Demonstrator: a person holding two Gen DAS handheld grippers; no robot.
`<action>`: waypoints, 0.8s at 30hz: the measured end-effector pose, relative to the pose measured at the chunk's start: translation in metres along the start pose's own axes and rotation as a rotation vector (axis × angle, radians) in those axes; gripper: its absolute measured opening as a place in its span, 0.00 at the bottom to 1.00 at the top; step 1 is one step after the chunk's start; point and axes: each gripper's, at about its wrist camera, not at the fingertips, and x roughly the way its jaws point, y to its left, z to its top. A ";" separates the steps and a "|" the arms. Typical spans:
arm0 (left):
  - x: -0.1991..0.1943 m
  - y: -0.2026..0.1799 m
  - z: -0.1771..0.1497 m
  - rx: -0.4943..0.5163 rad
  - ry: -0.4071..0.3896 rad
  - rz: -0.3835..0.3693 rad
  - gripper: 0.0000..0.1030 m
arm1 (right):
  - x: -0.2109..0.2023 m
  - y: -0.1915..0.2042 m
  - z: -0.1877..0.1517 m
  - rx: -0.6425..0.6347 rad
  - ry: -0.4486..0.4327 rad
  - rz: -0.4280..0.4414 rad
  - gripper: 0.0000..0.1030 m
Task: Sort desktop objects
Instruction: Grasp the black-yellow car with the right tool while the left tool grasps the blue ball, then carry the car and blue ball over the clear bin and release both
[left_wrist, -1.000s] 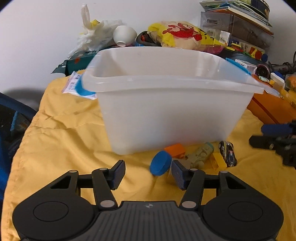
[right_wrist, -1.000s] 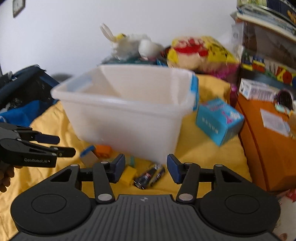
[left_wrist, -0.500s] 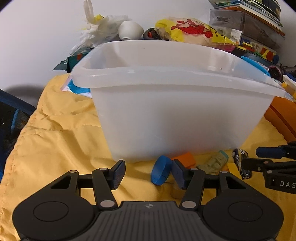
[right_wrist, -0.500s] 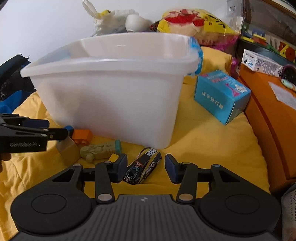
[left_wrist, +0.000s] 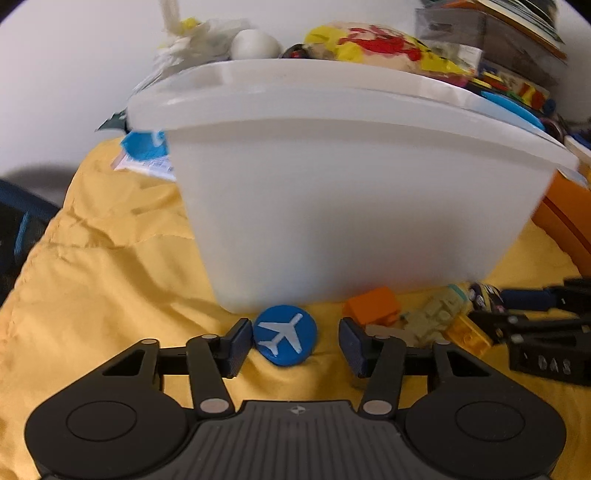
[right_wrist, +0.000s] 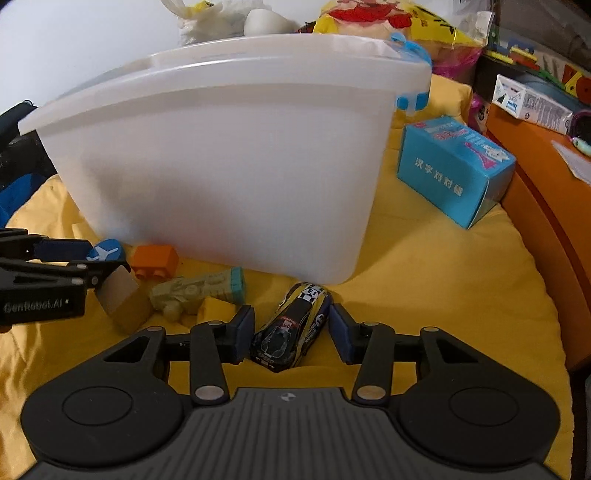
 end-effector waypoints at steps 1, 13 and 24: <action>0.003 0.002 0.000 -0.002 0.008 -0.003 0.40 | -0.001 0.001 -0.001 -0.006 -0.005 -0.003 0.46; -0.020 -0.010 -0.013 0.094 -0.046 -0.014 0.40 | -0.026 0.007 -0.015 -0.068 -0.068 0.007 0.32; -0.094 0.004 -0.006 0.031 -0.117 -0.050 0.40 | -0.067 -0.008 -0.009 -0.015 -0.136 0.048 0.32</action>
